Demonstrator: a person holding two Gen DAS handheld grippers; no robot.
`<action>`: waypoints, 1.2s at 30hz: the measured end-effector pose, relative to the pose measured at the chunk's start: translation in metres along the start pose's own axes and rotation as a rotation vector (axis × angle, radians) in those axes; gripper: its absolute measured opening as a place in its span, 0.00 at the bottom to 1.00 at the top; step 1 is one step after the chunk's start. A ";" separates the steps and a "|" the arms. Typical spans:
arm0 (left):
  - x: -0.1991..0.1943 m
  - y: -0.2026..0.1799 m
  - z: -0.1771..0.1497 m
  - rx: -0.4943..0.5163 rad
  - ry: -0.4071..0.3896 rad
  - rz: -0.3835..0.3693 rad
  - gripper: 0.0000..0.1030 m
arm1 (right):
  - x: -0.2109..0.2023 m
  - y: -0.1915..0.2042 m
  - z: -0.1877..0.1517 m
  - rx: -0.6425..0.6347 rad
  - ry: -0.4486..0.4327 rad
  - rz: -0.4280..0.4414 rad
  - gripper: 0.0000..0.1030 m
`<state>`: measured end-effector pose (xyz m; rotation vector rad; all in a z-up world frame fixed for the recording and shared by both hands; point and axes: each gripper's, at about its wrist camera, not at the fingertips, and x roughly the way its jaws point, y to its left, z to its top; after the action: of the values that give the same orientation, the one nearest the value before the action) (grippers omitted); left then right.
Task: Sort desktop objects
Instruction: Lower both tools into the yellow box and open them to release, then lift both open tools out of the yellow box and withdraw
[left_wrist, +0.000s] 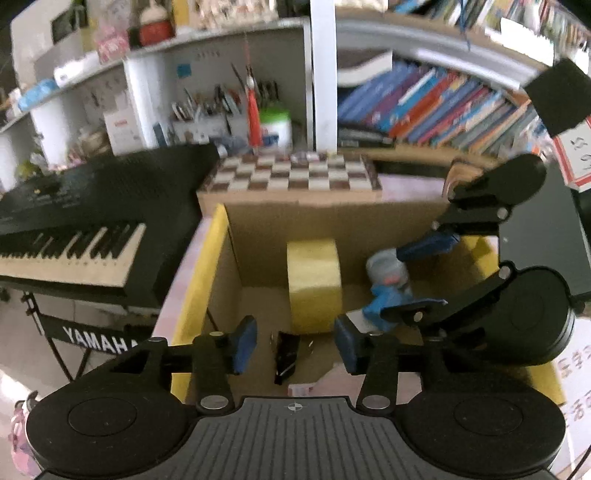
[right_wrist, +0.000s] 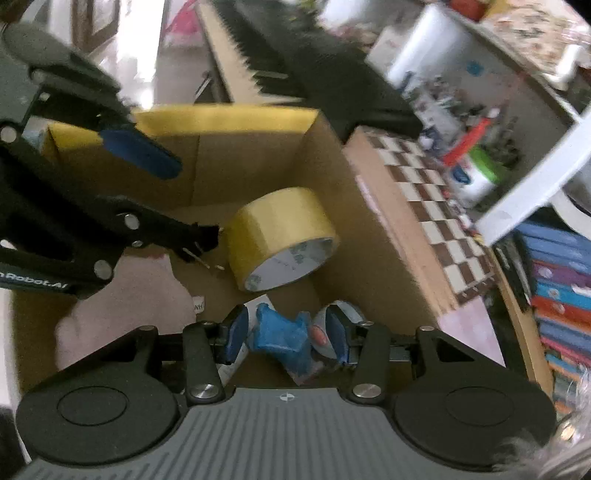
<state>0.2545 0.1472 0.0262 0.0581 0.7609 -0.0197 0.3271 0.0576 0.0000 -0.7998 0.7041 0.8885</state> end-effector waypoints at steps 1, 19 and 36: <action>-0.005 -0.001 -0.001 -0.007 -0.018 -0.001 0.48 | -0.007 -0.001 -0.001 0.020 -0.018 -0.010 0.43; -0.119 -0.023 -0.041 -0.037 -0.297 -0.021 0.79 | -0.152 0.039 -0.072 0.412 -0.266 -0.279 0.44; -0.172 -0.041 -0.107 -0.075 -0.348 -0.019 0.87 | -0.220 0.115 -0.146 0.749 -0.317 -0.463 0.51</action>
<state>0.0546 0.1120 0.0654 -0.0240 0.4142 -0.0188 0.0984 -0.1045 0.0664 -0.1237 0.4821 0.2699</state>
